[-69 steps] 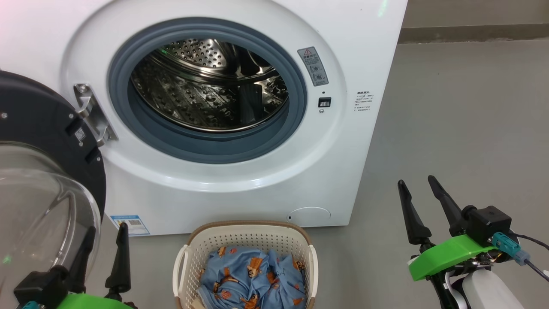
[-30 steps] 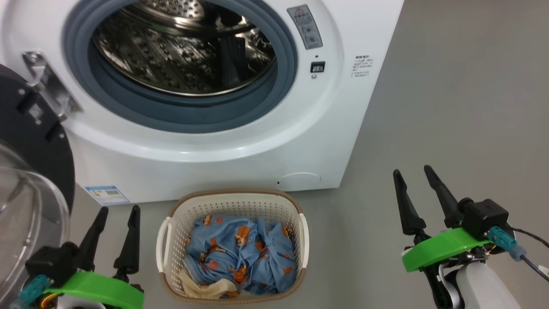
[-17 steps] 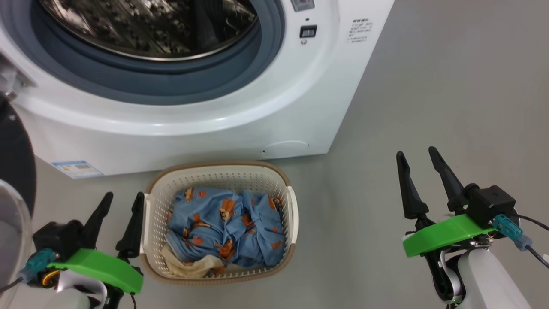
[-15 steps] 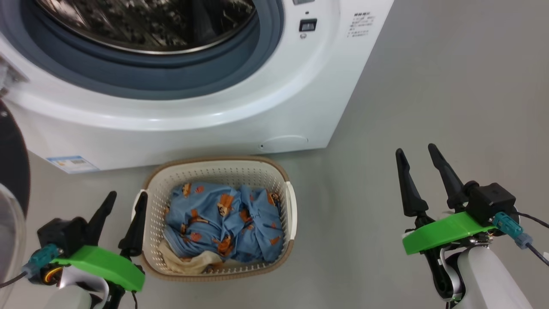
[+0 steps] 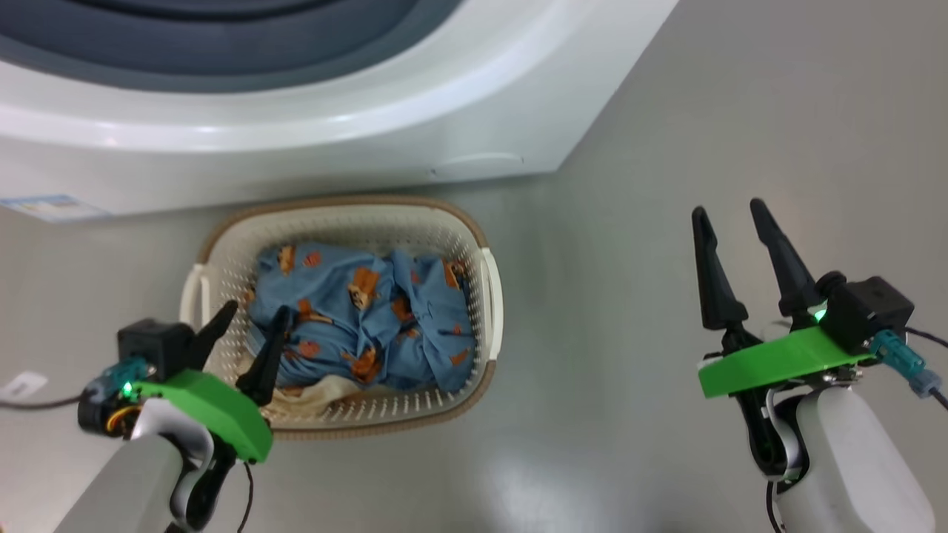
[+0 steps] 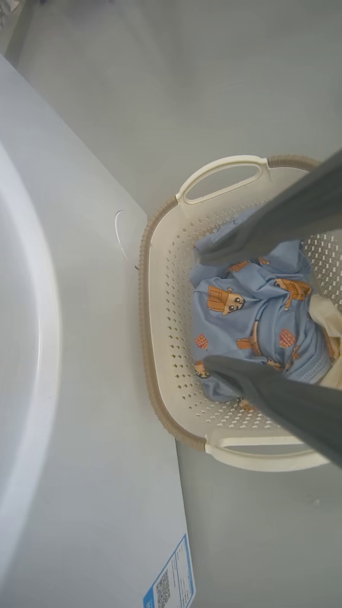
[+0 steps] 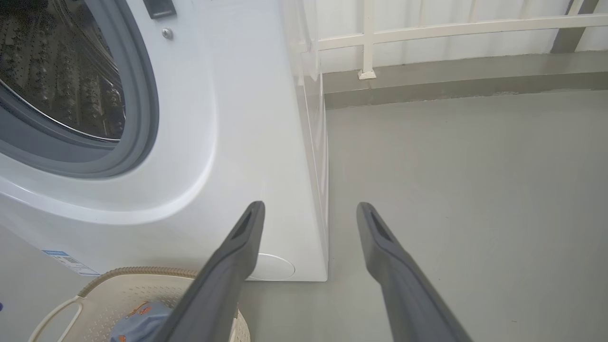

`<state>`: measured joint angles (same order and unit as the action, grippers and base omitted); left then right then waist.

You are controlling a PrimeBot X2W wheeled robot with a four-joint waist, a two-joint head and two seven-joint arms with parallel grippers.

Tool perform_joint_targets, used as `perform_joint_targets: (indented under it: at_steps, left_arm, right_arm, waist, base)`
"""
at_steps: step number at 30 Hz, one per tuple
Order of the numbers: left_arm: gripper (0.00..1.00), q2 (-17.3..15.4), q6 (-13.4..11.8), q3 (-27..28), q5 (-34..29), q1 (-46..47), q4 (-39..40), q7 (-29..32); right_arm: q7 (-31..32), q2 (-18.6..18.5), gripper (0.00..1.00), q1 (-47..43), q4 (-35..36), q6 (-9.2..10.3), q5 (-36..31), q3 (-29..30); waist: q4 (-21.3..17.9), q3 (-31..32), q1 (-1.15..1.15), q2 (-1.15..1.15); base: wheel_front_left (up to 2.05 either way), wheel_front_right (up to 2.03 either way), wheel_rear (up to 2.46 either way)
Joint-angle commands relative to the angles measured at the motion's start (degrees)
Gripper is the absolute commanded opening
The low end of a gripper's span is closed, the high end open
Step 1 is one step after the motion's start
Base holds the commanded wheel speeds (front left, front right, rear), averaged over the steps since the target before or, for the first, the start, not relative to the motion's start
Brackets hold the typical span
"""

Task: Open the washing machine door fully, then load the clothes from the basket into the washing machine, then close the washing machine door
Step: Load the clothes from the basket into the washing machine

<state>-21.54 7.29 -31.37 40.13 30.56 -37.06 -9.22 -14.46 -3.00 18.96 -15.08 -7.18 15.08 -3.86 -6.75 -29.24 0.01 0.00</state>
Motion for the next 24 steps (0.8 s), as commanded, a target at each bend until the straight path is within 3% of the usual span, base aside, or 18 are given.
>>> perform_joint_targets:
  at_steps: [1, 15, 24]
  left_arm:
    - [1.0, -2.2, 0.2, 0.8, 0.5, 1.6, -0.1, 0.0]
    - [1.0, -3.7, 0.2, -11.9, 3.7, 11.9, -10.1, 2.9]
    - [1.0, -2.9, 0.2, -20.0, -0.1, 18.9, -17.8, 4.3]
  right_arm:
    - [-0.5, 0.1, 1.0, 0.6, 1.6, -0.31, 0.8, -1.2]
    - [-0.5, 0.1, 1.0, 2.8, 3.7, -0.31, 3.0, -2.2]
    - [-0.5, 0.1, 1.0, 4.2, 4.6, -0.31, 4.7, -3.7]
  waist:
    - [-0.9, -3.5, -0.01, 0.0]
    - [-3.4, -11.2, -0.01, 0.0]
    - [-5.2, -15.3, -0.01, 0.0]
  base:
    - [0.0, 0.0, 0.0]
    - [0.0, 0.0, 0.0]
    - [0.0, 0.0, 0.0]
